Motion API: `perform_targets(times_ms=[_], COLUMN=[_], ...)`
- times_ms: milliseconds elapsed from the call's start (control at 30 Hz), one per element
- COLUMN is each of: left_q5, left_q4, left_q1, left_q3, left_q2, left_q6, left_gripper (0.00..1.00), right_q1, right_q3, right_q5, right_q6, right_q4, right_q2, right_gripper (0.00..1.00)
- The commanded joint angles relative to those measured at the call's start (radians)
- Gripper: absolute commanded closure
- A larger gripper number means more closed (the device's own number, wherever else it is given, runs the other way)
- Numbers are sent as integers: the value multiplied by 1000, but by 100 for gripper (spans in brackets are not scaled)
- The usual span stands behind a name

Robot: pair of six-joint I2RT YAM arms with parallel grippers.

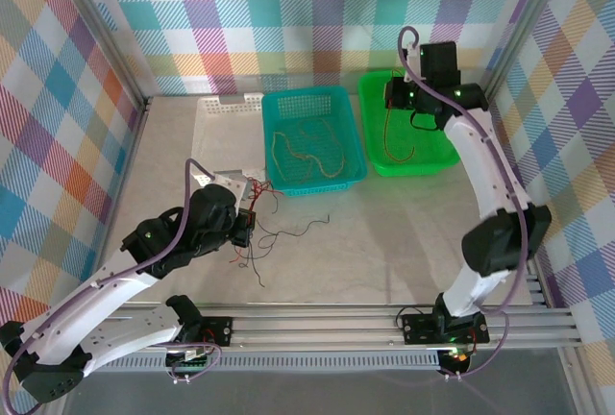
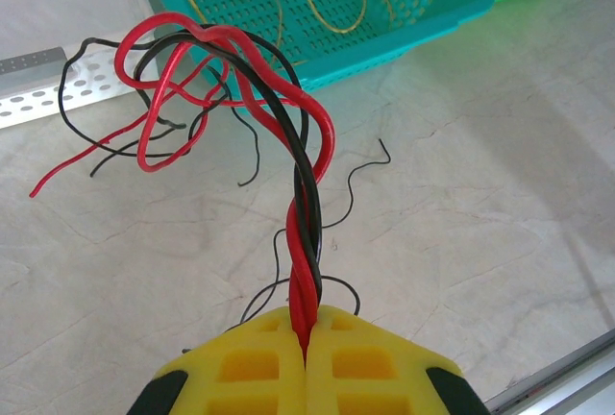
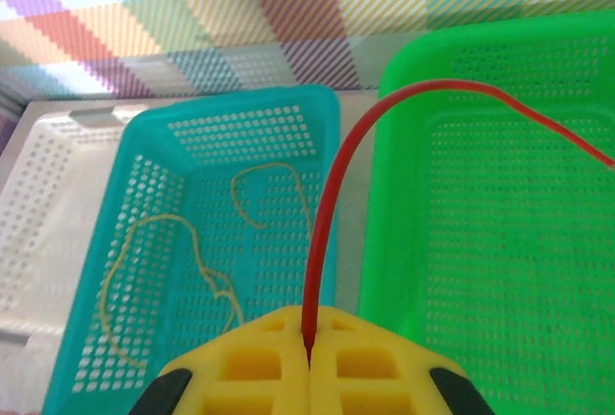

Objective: Untangle the cables

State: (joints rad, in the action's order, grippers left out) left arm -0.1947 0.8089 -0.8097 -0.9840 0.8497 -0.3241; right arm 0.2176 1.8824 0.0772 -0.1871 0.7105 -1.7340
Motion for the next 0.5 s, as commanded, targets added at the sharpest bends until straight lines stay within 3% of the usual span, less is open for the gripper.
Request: perform_targets(times_ms=[0,467], left_q5=[-3,-20], left_q4=[-19,-10], left_q1=[9,8], left_q3=[11,13], left_q2=[2,36], left_q6=[13,15], left_gripper=[100,100], right_q1=[-19,-73], right_q3=[115,467], right_q5=[32,-26], right_q6=[10,39], right_q4=[-1,118], right_q2=[-88,-541], right_gripper=[100,100])
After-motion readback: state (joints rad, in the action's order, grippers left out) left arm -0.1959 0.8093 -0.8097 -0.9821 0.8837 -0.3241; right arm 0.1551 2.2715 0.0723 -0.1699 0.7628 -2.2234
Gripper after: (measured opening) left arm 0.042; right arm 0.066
